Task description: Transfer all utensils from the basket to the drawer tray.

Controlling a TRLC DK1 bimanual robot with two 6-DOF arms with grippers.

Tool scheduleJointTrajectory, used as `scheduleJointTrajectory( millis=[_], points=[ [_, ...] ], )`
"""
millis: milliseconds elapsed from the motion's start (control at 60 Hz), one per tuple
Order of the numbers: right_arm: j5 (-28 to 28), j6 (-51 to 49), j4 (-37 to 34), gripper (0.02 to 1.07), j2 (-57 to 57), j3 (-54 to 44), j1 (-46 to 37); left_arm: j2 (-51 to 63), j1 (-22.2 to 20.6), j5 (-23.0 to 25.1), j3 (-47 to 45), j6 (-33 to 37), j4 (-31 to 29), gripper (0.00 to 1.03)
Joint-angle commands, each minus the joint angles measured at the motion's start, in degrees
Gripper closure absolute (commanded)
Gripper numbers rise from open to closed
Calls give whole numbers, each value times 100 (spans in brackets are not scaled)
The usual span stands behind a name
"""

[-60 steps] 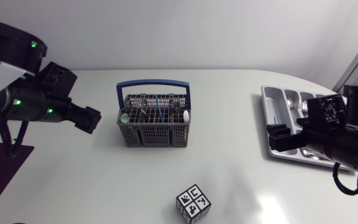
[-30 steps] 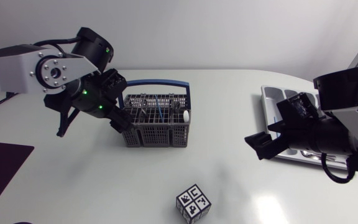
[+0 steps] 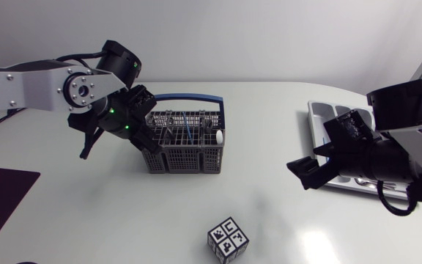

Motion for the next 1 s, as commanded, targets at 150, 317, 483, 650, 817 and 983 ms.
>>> scheduleJointTrajectory(
  millis=[150, 317, 483, 650, 817, 983],
  points=[
    [-20, -111, -28, 7, -139, -82, 30, 249, 22, -39, 149, 106, 7, 96],
    [-3, -155, -37, 7, -227, -135, 30, 47, 22, -39, 201, 97, 7, 100],
    [-3, -181, -54, 7, -289, -153, 30, -331, -5, -39, 193, 97, -11, 100],
    [-3, -199, -81, 7, -385, -179, 39, -832, -172, -294, 237, 97, -152, 100],
    [-3, -243, -116, 7, -587, -223, 39, -1421, -409, -549, 342, 88, -442, 100],
    [-3, -339, -186, 7, -851, -267, 92, -2054, -831, -707, 579, -211, -1074, 100]
  ],
)
